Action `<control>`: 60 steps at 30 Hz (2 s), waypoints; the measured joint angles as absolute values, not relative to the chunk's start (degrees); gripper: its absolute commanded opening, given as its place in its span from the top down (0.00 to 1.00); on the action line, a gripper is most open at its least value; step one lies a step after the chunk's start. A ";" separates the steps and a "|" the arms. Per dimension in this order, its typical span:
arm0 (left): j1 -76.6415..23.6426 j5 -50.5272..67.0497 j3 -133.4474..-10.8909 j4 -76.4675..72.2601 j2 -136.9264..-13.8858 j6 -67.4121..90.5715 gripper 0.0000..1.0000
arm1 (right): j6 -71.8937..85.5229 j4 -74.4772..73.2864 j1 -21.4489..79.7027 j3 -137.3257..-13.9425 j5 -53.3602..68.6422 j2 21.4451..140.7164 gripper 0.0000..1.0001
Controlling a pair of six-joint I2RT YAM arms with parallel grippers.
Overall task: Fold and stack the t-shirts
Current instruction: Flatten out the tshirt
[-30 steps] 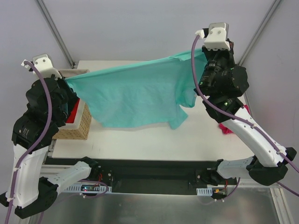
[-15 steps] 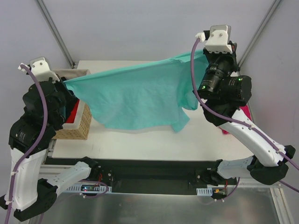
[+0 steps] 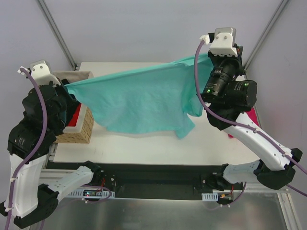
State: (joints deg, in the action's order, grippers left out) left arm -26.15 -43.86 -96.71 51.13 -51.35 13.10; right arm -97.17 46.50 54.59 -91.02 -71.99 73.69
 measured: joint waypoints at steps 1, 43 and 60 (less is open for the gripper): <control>-26.15 -43.88 -96.71 51.33 -51.35 13.08 1.00 | -97.17 46.54 54.59 -91.02 -72.03 73.73 0.99; -25.76 -47.16 -98.10 52.53 -67.88 11.14 1.00 | -83.11 28.36 46.39 -117.82 -72.60 106.83 0.99; -25.76 -46.74 -100.25 49.08 -71.44 9.78 1.00 | -57.41 5.78 40.82 -125.34 -68.07 108.60 0.99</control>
State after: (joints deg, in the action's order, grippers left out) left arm -25.76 -46.74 -100.25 49.08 -71.44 9.78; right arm -57.41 5.78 40.82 -125.34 -68.07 108.60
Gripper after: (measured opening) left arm 0.007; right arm 0.012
